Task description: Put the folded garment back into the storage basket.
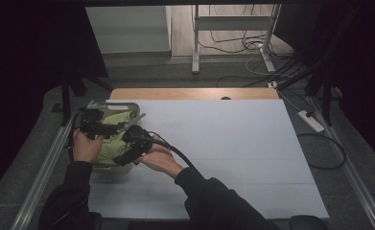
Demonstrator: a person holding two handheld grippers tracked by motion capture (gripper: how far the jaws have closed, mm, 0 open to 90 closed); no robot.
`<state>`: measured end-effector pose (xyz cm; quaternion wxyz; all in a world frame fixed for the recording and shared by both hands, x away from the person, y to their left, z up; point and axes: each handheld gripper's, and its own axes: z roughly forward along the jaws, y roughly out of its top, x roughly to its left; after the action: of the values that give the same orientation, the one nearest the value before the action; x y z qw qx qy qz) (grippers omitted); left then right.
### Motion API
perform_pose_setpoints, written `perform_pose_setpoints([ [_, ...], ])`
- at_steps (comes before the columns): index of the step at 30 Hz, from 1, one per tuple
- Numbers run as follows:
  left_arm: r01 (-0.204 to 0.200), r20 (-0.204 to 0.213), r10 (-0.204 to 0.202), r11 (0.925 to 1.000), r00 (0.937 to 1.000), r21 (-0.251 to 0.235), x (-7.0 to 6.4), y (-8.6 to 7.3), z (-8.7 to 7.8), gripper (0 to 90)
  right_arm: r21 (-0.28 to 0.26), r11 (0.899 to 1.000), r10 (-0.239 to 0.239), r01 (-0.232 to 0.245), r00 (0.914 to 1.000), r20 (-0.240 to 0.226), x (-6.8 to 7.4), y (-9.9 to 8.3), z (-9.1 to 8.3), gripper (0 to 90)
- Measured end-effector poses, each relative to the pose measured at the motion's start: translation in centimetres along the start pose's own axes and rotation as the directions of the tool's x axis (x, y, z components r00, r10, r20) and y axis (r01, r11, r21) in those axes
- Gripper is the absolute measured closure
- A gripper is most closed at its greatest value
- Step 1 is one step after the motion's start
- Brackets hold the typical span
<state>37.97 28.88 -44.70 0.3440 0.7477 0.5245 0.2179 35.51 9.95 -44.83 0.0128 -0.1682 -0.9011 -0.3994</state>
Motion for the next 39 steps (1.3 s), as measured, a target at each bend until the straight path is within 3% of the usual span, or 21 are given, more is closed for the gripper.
perform_pose_setpoints([
  [15,-0.018,0.049,0.020,0.9984,0.9986,-0.054,-0.9,-0.7,-0.8,0.0,-0.008,1.000,-0.018,0.018,0.9998,-0.008,-0.4,-1.0,-1.8,1.6],
  [21,-0.029,0.067,0.034,0.9976,0.9972,-0.063,-1.4,-1.0,-1.3,0.0,0.004,0.999,-0.049,0.049,0.9987,0.010,-0.7,-1.6,-2.7,0.0],
  [32,-0.029,0.117,0.037,0.9971,0.9924,-0.071,-2.6,-1.8,-1.9,0.0,-0.016,0.999,-0.028,0.029,0.9989,0.037,-1.5,-3.0,-4.4,0.0],
  [39,-0.032,0.125,0.043,0.9957,0.9912,-0.087,-3.3,-2.2,-2.4,0.0,-0.018,0.999,-0.033,0.034,0.9982,0.050,-1.7,-4.0,-5.5,0.0],
])
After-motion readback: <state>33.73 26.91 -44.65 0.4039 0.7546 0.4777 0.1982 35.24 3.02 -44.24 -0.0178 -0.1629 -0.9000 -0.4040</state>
